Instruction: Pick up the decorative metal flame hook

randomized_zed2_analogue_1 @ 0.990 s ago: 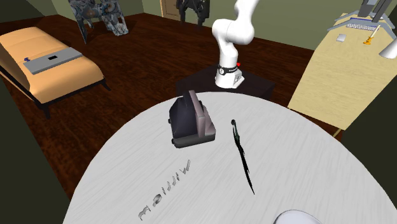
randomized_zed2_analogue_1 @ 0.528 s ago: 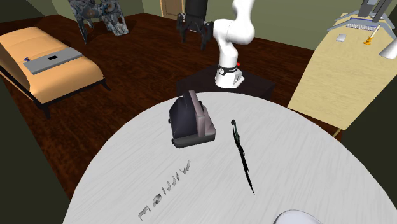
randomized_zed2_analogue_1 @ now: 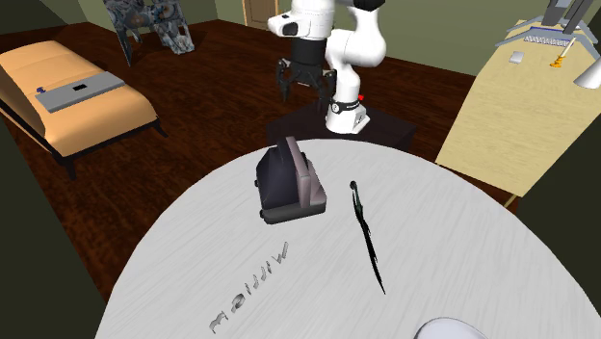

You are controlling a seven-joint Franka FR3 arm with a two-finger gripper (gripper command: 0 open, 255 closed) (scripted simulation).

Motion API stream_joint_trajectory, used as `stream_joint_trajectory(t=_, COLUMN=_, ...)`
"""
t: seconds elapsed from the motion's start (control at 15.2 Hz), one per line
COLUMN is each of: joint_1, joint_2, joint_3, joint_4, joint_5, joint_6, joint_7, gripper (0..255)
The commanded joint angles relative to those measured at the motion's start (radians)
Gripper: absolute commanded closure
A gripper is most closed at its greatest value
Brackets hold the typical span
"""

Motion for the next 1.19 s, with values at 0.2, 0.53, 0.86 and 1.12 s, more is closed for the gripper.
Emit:
stream_joint_trajectory(t=0.2, joint_1=0.035, joint_2=0.142, joint_3=0.042, joint_4=0.020, joint_5=-0.001, joint_6=0.133, joint_7=-0.020, gripper=0)
stream_joint_trajectory(t=0.53, joint_1=0.069, joint_2=0.292, joint_3=0.088, joint_4=0.066, joint_5=-0.023, joint_6=0.244, joint_7=-0.025, gripper=0)
stream_joint_trajectory(t=0.86, joint_1=0.104, joint_2=0.446, joint_3=0.129, joint_4=0.131, joint_5=-0.071, joint_6=0.336, joint_7=-0.016, gripper=0)
stream_joint_trajectory(t=1.12, joint_1=0.140, joint_2=0.570, joint_3=0.152, joint_4=0.195, joint_5=-0.127, joint_6=0.396, joint_7=-0.002, gripper=0)
